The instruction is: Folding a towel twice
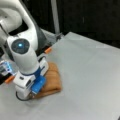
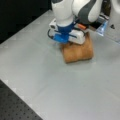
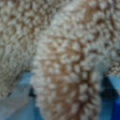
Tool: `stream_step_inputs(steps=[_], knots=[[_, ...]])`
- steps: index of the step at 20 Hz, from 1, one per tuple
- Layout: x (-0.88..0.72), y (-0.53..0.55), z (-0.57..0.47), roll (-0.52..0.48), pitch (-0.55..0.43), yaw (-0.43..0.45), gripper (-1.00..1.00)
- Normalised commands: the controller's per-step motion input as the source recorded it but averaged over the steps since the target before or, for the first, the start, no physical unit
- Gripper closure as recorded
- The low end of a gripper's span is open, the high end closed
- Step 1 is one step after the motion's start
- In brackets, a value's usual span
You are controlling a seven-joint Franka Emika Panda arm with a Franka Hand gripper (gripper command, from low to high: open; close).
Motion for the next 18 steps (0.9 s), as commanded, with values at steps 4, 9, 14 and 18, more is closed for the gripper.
stream_step_inputs(steps=[4, 9, 14, 18], knots=[[-0.1, -0.08, -0.28, 0.019, -0.186, -0.026, -1.0], [-0.05, -0.09, -0.27, 0.04, -0.163, -0.004, -1.0], [0.01, -0.08, -0.25, 0.091, -0.139, -0.009, -1.0], [0.0, -0.07, -0.19, 0.08, -0.085, -0.042, -1.0]])
